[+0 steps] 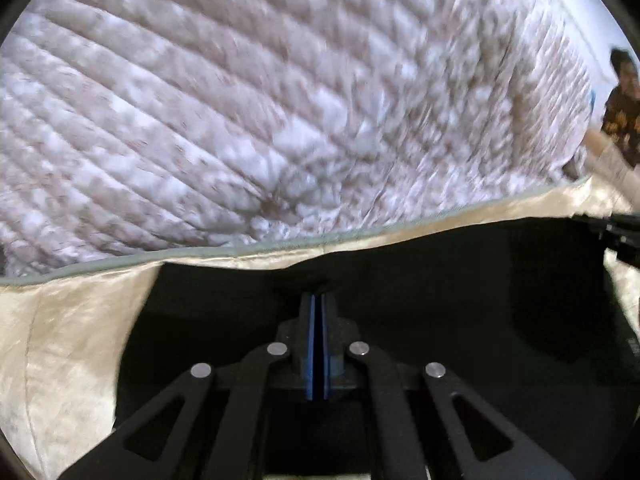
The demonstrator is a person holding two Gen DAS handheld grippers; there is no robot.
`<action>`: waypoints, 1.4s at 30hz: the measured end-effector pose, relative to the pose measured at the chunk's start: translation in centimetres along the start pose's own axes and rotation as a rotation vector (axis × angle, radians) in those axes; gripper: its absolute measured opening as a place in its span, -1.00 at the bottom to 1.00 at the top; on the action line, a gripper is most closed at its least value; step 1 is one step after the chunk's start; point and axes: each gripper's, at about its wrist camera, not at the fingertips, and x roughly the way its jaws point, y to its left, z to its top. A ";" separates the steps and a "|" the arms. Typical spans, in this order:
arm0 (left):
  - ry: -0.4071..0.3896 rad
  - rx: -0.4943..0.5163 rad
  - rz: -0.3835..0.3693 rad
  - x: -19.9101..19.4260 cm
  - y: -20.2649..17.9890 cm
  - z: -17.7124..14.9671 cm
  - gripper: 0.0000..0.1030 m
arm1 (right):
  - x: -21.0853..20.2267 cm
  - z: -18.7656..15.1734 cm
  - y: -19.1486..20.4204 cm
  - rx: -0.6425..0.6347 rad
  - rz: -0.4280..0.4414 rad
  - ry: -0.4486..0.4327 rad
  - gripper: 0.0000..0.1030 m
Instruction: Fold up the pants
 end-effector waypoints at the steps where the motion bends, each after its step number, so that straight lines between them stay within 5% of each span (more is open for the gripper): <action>1: -0.026 -0.013 -0.006 -1.9 0.0 -0.4 -0.93 | -1.7 -0.5 0.3 0.007 0.009 -0.022 -0.82; 5: -0.096 -0.026 -0.040 -8.2 -0.6 -3.2 -0.93 | -8.0 -3.7 2.2 0.031 0.032 -0.093 -0.82; 10: -0.085 -0.070 -0.099 -13.2 -1.6 -8.9 -0.93 | -13.1 -10.8 4.6 0.111 0.055 -0.087 -0.82; 16: 0.022 -0.100 -0.134 -15.1 -3.5 -16.3 -0.92 | -13.8 -19.6 5.4 0.274 0.046 0.054 -0.80; 19: 0.095 -0.120 -0.128 -14.4 -3.8 -19.0 -0.91 | -13.1 -22.0 5.0 0.338 0.050 0.124 -0.71; 22: 0.132 -0.145 -0.125 -14.8 -3.6 -20.7 -0.89 | -14.0 -23.1 4.9 0.369 0.071 0.104 -0.53; 26: 0.131 -0.200 -0.129 -16.6 -2.5 -21.1 -0.87 | -16.4 -23.8 4.4 0.411 0.093 0.020 -0.35; 28: 0.104 -0.206 -0.103 -17.3 -2.1 -20.3 -0.65 | -17.6 -24.0 3.6 0.459 0.072 -0.039 -0.04; 30: 0.077 -0.201 -0.097 -17.2 -2.1 -19.3 -0.11 | -18.7 -24.3 2.5 0.520 0.047 -0.095 -0.01; 31: 0.070 -0.189 -0.082 -16.8 -2.4 -18.5 -0.05 | -19.2 -24.5 1.7 0.560 0.015 -0.125 -0.01; 37: 0.099 -0.045 -0.029 -11.4 -5.6 -14.7 0.00 | -19.6 -26.1 -1.7 0.735 -0.061 -0.160 -0.01; 42: 0.148 -0.039 0.036 -6.6 -6.1 -14.4 -0.06 | -19.5 -26.6 -3.0 0.810 -0.056 -0.165 -0.01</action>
